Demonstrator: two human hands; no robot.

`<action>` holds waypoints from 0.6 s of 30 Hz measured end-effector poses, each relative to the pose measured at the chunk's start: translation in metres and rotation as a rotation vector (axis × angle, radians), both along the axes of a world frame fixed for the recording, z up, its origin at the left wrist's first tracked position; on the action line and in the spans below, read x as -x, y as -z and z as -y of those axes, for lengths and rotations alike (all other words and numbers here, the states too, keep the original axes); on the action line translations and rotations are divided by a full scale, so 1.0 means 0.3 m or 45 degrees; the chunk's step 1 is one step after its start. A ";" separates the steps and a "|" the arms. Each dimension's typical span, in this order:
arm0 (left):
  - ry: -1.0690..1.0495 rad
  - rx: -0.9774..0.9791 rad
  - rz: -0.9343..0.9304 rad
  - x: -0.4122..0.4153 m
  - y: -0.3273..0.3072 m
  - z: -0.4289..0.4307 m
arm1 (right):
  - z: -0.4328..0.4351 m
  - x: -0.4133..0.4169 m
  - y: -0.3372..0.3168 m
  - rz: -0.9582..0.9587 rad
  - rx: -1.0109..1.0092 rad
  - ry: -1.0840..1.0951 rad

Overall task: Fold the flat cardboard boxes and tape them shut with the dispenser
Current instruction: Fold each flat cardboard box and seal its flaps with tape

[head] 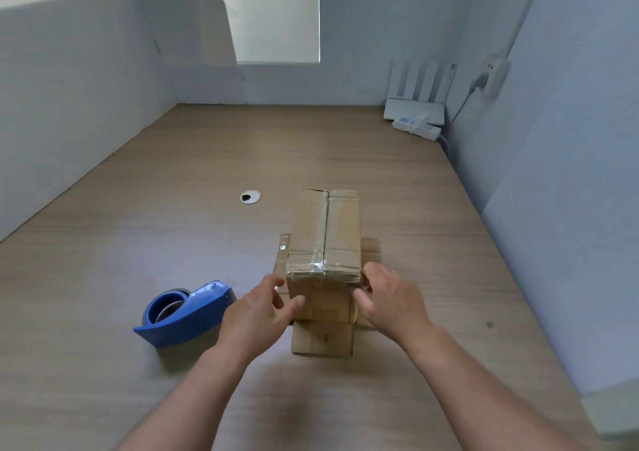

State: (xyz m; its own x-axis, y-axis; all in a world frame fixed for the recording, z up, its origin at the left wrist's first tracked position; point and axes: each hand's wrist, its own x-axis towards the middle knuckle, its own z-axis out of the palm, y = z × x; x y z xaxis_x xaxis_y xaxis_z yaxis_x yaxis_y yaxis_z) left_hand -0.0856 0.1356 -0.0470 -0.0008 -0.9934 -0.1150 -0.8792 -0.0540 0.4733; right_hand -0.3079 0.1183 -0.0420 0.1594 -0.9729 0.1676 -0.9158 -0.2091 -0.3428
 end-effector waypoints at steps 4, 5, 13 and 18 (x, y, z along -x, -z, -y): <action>-0.191 -0.028 -0.243 -0.028 -0.025 0.042 | 0.033 0.053 -0.012 0.102 -0.080 0.224; -0.228 -0.018 -0.287 -0.033 -0.037 0.060 | 0.045 0.072 -0.009 0.088 -0.136 0.218; -0.197 0.047 -0.541 0.048 -0.134 0.311 | 0.101 0.188 -0.025 0.065 -0.361 -0.073; -0.113 -0.014 -0.384 0.137 -0.126 0.458 | 0.115 0.218 -0.002 0.130 -0.417 -0.136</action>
